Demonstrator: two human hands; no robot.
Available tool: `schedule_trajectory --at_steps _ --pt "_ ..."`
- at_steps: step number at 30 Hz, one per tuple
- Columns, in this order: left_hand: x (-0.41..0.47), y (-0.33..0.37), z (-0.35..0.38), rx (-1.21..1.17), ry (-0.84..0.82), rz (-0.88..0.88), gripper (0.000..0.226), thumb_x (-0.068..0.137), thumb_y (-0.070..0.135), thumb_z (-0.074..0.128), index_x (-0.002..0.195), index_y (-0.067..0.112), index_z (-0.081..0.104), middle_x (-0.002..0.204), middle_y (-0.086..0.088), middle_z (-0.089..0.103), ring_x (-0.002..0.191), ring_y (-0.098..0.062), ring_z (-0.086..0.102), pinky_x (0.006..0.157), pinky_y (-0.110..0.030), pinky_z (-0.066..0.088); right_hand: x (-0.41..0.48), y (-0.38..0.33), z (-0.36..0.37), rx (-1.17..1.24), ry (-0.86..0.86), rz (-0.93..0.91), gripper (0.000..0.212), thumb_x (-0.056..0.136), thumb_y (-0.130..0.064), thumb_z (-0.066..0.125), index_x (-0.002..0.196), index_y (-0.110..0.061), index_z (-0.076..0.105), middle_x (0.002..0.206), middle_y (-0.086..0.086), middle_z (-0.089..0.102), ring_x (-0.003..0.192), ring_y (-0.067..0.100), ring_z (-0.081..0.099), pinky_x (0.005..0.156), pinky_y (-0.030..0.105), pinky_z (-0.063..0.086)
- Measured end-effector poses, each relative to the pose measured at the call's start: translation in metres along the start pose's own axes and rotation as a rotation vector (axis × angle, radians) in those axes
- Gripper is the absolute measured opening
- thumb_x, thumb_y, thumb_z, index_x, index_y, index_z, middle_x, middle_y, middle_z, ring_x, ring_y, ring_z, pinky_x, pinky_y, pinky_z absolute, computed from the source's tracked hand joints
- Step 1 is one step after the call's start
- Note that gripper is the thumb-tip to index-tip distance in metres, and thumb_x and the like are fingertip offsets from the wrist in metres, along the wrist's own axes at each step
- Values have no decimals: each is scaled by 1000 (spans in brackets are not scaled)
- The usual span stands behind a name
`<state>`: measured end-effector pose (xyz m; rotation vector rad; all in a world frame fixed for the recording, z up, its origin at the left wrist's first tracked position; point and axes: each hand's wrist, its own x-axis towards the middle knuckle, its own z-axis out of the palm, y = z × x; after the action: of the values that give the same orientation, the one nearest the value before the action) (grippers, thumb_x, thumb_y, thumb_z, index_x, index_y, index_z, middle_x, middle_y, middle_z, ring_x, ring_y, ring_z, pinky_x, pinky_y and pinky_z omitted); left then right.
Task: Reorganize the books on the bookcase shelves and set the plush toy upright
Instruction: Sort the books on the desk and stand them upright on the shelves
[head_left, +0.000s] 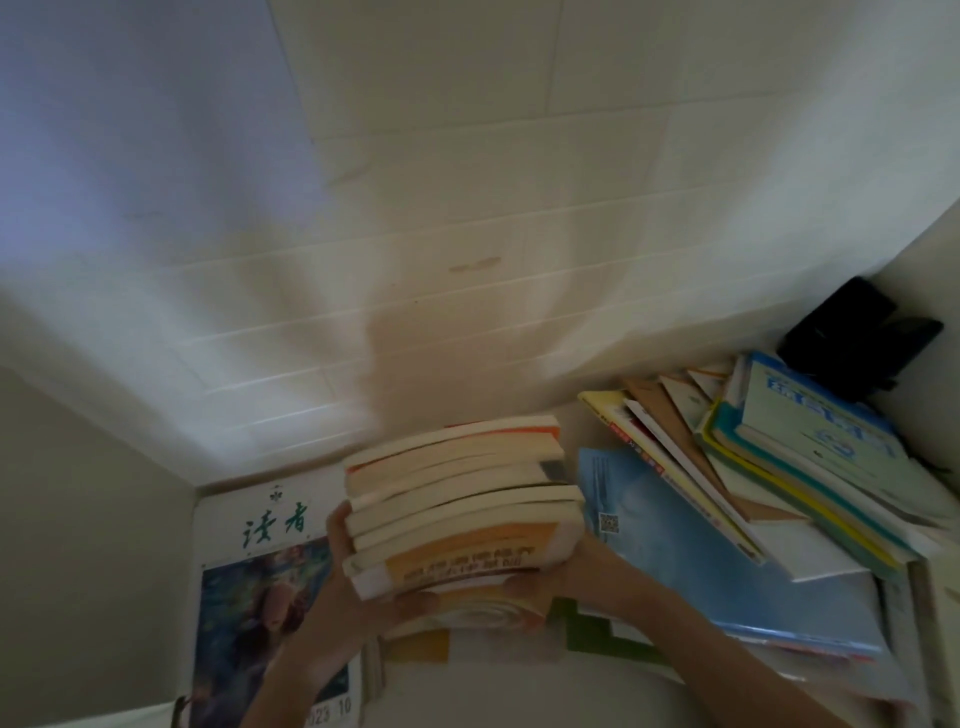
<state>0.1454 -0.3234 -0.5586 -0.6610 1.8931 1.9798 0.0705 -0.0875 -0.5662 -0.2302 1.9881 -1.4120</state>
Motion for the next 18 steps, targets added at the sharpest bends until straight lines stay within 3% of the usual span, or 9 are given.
schedule_trajectory --at_steps 2,4,5,8,11,12,15,17,18 --pt "7 -6 0 25 -19 81 106 25 23 88 118 3 43 102 -8 61 78 12 63 65 -7 51 -2 0 2 16 -4 13 49 75 -2 77 117 -17 58 105 -14 68 104 -1 62 83 15 50" --pt "14 -12 -3 -8 -6 106 92 49 -4 81 131 1 40 119 -20 60 105 -17 64 79 -27 57 -5 3 5 41 -12 21 43 77 -1 74 111 -23 60 99 -19 70 99 -4 63 80 14 50" --pt "14 -14 -3 -38 -15 111 86 53 -10 77 131 1 43 119 -20 62 106 -25 63 80 -34 57 -6 5 7 53 -22 24 41 78 1 72 108 -25 59 96 -24 70 96 -7 63 78 12 50" --pt "11 -16 -2 -91 -75 124 70 53 -15 71 118 4 55 103 -11 71 92 -20 69 69 -29 58 -9 1 11 77 1 27 39 79 2 71 103 -25 59 93 -35 66 92 -13 61 76 8 48" --pt "9 -17 -2 -77 -20 142 76 54 -20 71 124 2 50 105 -12 71 93 -18 68 71 -29 58 -11 -3 11 82 12 18 36 79 0 72 106 -22 60 94 -31 67 93 -8 63 75 11 50" --pt "9 -18 -4 -68 -9 163 82 54 -17 77 128 2 47 112 -15 67 98 -20 66 75 -33 58 -11 -1 11 73 11 16 35 80 -1 71 106 -23 60 93 -29 68 93 -4 64 75 13 51" --pt "6 -13 -7 -33 11 197 114 40 26 96 135 6 37 125 -16 58 113 -24 58 89 -46 53 -13 8 14 78 2 26 36 81 1 70 105 -23 61 94 -24 69 92 3 66 77 17 52" --pt "5 -13 -6 -13 -20 185 119 33 32 97 134 8 38 123 -14 58 112 -21 59 91 -43 53 -13 19 17 114 18 69 38 80 3 70 105 -23 60 94 -28 69 92 -6 64 78 13 49" --pt "6 -14 -5 -21 -18 188 117 29 30 98 130 9 43 119 -15 60 107 -14 62 89 -34 54 -13 24 19 141 31 81 38 80 2 71 107 -22 59 94 -28 69 93 -7 63 78 12 49"
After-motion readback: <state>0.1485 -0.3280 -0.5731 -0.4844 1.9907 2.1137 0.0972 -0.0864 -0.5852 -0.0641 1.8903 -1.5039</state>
